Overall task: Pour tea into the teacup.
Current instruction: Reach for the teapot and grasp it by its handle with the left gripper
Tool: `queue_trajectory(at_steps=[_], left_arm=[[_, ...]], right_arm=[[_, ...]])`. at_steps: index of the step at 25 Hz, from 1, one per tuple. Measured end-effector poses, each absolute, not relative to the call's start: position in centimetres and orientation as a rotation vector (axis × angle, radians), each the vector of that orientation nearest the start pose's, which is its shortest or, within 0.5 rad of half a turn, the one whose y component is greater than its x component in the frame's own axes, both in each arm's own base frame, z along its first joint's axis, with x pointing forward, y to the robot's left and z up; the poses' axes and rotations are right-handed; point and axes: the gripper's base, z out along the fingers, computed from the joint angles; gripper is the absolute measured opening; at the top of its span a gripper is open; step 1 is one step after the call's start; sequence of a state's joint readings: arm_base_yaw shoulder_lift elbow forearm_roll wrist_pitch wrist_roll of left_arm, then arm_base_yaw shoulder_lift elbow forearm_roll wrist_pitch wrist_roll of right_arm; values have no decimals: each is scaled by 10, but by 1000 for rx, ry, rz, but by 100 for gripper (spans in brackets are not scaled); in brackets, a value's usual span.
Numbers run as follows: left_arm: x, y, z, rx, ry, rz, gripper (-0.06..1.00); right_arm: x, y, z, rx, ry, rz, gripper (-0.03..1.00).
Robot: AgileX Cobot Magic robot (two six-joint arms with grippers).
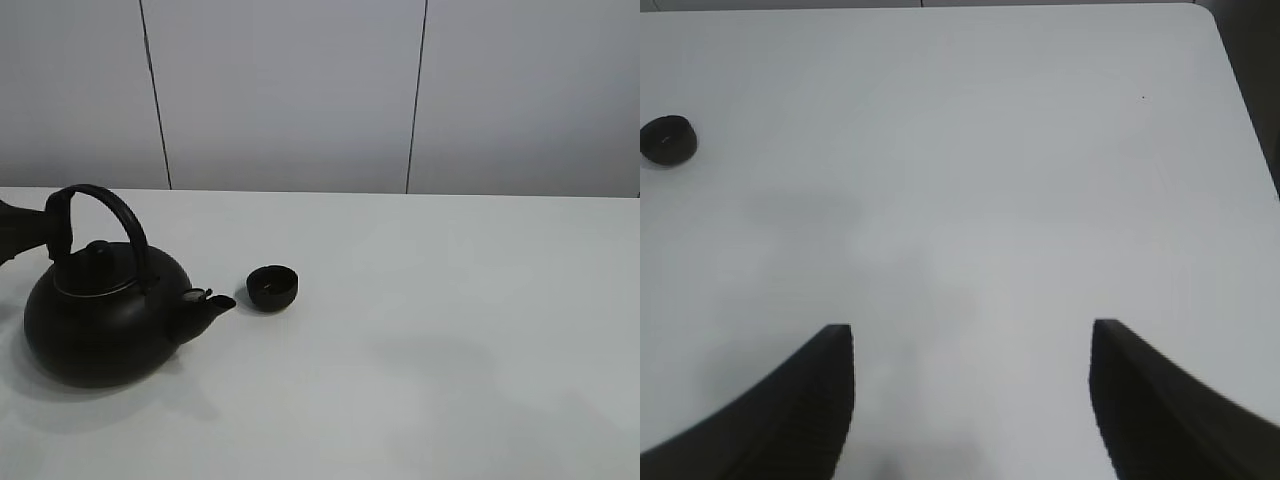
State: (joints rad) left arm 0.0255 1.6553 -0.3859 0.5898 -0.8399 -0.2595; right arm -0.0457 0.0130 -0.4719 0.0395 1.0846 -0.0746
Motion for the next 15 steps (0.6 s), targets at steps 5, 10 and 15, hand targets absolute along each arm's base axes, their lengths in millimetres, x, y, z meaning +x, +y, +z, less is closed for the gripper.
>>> queue_trajectory(at_steps=[5,10,15], left_arm=[[256,-36,135,435,1907,-323,45],[258,-41,129,436,1877,-368,45],[261,-42,121,430,1875,-390,43]], right_arm=[[-1,3,268,-32,2108,-24,46],[-1,3,268,-32,2108,-24,46],[-1,3,268,-32,2108,-24,46]])
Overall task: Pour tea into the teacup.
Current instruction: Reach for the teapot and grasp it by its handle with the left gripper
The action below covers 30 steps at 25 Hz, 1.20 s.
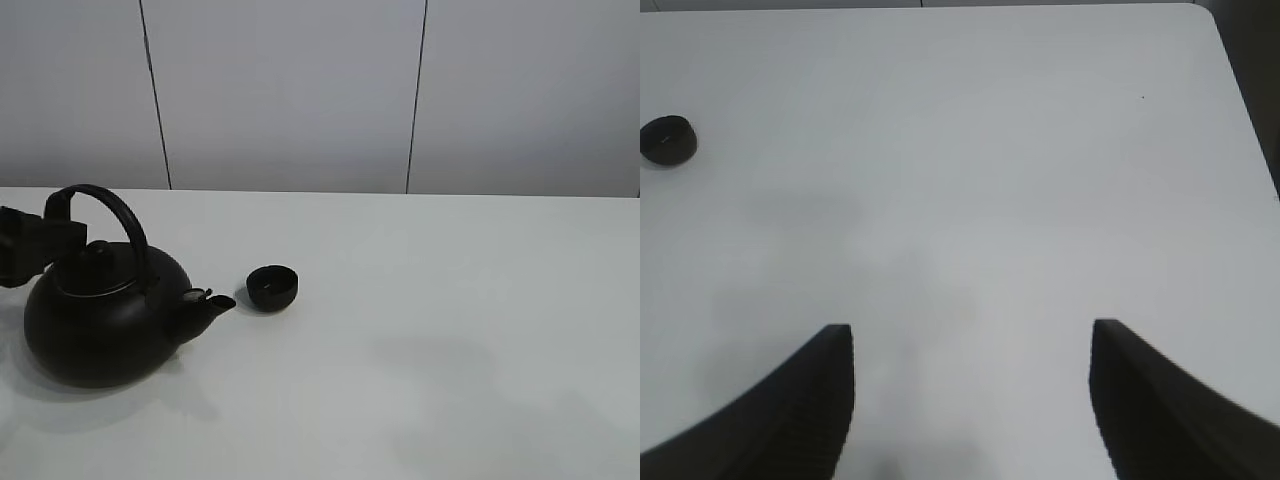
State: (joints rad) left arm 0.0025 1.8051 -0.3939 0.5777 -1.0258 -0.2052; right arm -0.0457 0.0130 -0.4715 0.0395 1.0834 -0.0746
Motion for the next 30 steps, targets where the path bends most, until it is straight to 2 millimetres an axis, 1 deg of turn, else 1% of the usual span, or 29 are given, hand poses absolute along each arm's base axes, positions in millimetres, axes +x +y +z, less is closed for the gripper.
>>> queue_trajectory(at_steps=[5,14,17,21,25,27,29,30], left_arm=[[270,-42,126,433,1834,-388,37],[271,-43,127,449,1825,-391,36],[273,-45,128,482,1813,-400,36],[277,-48,122,522,1817,-426,36],[277,-50,115,519,1835,-446,34],[278,-50,115,508,1837,-441,30],[280,-49,115,491,1837,-434,19],[280,-49,115,499,1836,-429,16]], right_arm=[[-1,3,268,-32,2108,-24,46],[-1,3,268,-32,2108,-24,46],[-1,3,268,-32,2108,-24,46],[-1,3,268,-32,2108,-23,46],[-1,3,268,-32,2108,-21,46],[-1,3,268,-32,2108,-21,46],[-1,3,268,-32,2108,-21,46],[-1,3,268,-32,2108,-21,46]])
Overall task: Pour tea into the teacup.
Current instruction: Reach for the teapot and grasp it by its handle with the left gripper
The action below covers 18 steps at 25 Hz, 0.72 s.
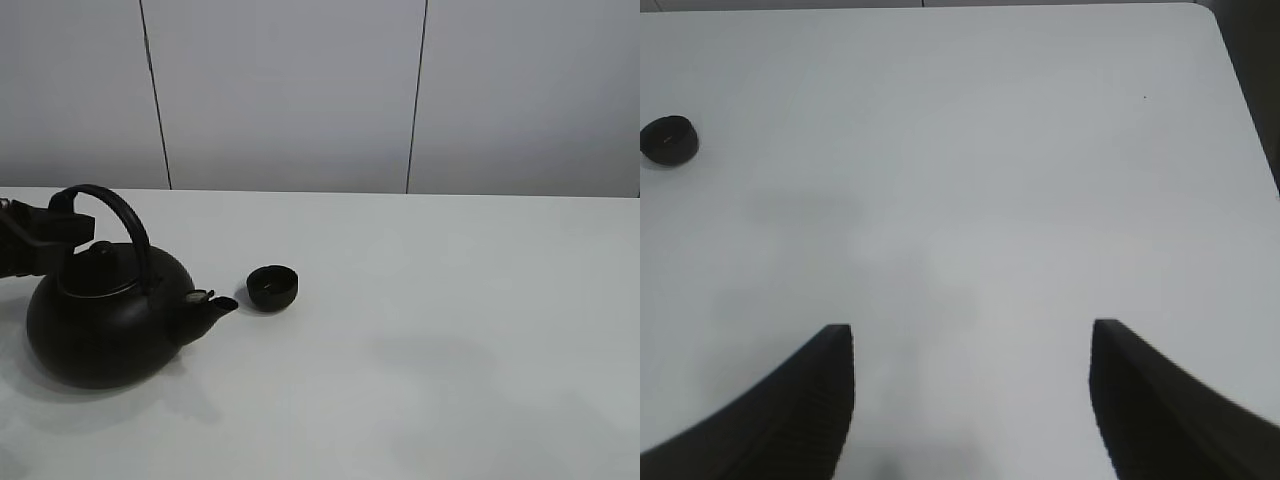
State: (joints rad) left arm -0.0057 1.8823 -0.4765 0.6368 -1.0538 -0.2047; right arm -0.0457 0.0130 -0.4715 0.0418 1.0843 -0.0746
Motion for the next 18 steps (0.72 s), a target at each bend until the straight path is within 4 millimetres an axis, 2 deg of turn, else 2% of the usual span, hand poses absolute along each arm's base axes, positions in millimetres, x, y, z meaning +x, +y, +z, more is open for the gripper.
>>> queue_trajectory(at_steps=[8,12,18], left_arm=[[280,-50,116,513,1826,-435,16],[287,-51,119,468,1853,-491,16],[299,-62,147,485,1826,-444,16]], right_arm=[[-1,3,268,-32,2108,-21,46],[-1,3,268,-32,2108,-21,46],[-1,3,268,-32,2107,-21,46]])
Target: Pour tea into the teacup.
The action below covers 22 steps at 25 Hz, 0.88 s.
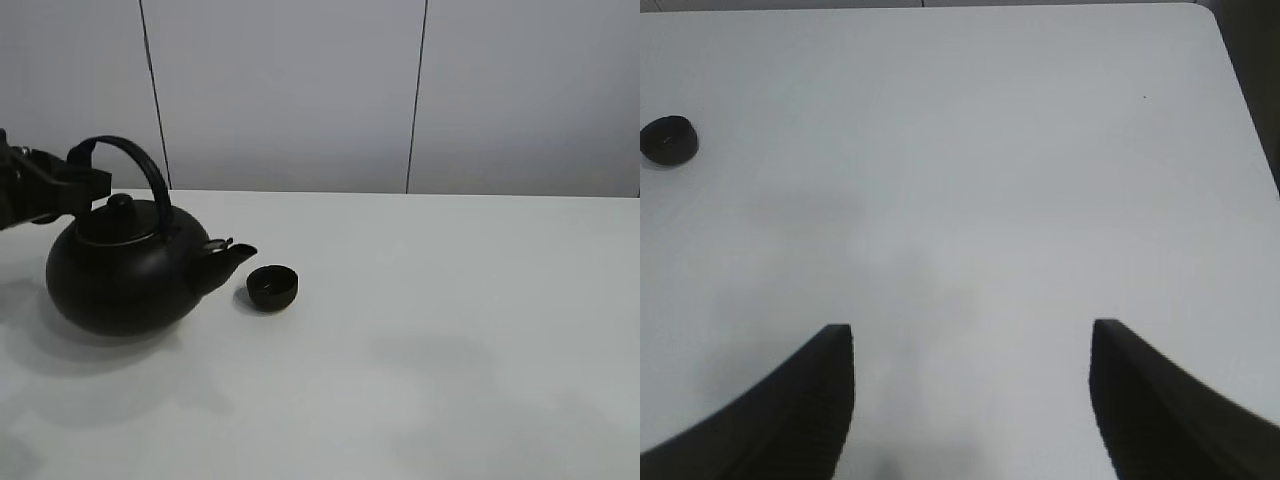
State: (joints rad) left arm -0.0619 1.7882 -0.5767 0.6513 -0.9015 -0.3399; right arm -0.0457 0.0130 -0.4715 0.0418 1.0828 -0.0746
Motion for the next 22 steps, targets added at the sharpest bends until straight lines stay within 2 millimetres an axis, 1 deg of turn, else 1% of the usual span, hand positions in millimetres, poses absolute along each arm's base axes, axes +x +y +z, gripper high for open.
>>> queue_trajectory(at_steps=[2,4,7,11,14,18,22], left_arm=[[302,-69,158,478,1816,-396,16],[304,-77,164,484,1809,-353,16],[305,-91,166,490,1810,-300,16],[307,-101,169,484,1804,-224,15],[311,-103,173,471,1791,-182,15],[316,-101,176,436,1792,-147,14],[318,-97,176,441,1806,-77,13]], right_arm=[[-1,3,268,-32,2107,-21,46],[-1,3,268,-32,2107,-21,46],[-1,3,268,-32,2107,-21,46],[-1,3,268,-32,2107,-21,46],[-1,3,268,-32,2107,-21,46],[-1,3,268,-32,2107,-21,46],[-1,3,268,-32,2107,-21,46]])
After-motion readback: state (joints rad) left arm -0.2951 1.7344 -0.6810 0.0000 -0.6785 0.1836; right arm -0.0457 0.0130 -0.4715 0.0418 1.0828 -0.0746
